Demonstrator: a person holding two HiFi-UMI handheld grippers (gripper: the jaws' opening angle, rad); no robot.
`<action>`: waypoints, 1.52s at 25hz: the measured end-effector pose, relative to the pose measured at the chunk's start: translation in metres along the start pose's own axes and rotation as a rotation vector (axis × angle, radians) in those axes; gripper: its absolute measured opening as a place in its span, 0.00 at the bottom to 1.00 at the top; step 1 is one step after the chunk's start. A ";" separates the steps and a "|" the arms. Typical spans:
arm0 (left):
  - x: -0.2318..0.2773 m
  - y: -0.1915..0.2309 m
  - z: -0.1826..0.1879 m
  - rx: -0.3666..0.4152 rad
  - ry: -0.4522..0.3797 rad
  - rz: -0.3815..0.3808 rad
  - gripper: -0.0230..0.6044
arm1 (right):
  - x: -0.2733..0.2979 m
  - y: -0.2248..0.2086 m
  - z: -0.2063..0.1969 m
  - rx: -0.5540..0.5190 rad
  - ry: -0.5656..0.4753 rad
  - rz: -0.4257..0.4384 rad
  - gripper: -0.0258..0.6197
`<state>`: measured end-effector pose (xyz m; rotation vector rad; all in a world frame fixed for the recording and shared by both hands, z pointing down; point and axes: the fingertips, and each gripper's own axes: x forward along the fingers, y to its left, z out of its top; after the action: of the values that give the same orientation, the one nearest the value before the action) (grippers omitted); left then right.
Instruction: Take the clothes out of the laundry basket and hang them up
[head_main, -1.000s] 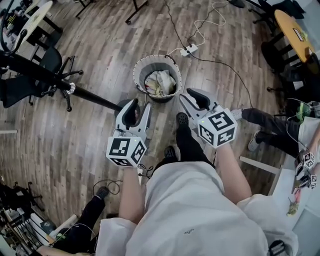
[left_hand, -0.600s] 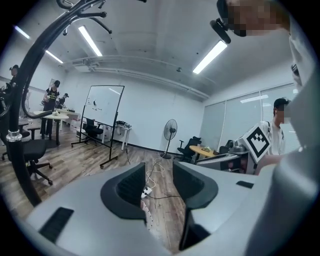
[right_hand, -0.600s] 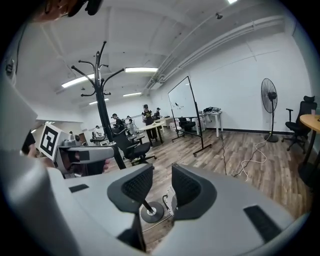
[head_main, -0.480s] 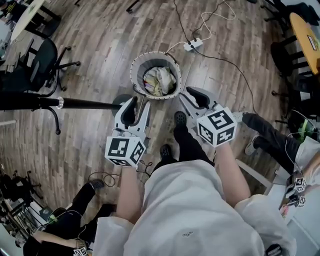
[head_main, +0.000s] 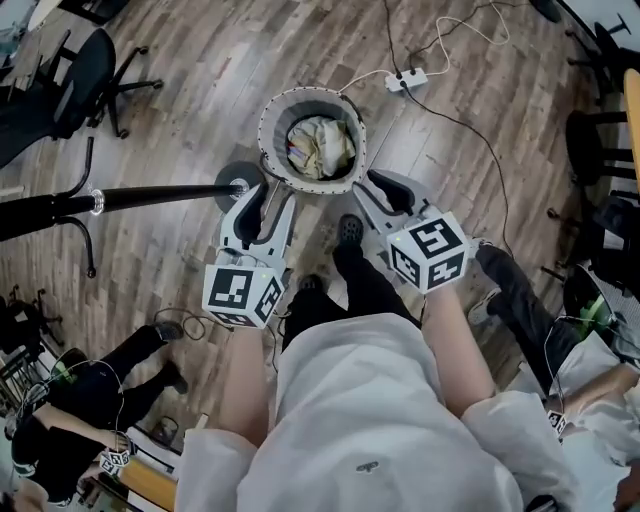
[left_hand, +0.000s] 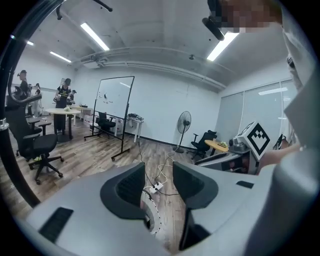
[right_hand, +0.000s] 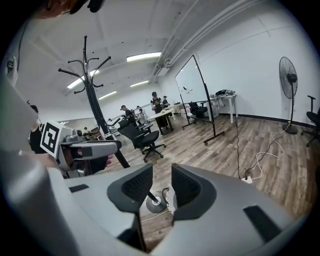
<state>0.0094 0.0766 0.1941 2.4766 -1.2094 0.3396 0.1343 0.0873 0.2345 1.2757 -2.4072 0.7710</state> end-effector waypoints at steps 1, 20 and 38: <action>0.003 0.001 -0.003 -0.008 0.006 0.012 0.31 | 0.004 -0.003 -0.002 0.001 0.011 0.014 0.23; 0.072 0.048 -0.090 0.008 0.099 0.075 0.33 | 0.092 -0.048 -0.070 -0.007 0.178 0.089 0.21; 0.130 0.111 -0.178 0.044 0.175 0.020 0.33 | 0.194 -0.072 -0.165 0.042 0.293 0.120 0.20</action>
<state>-0.0103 -0.0039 0.4265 2.4150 -1.1664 0.5808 0.0895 0.0227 0.4876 0.9620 -2.2546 0.9724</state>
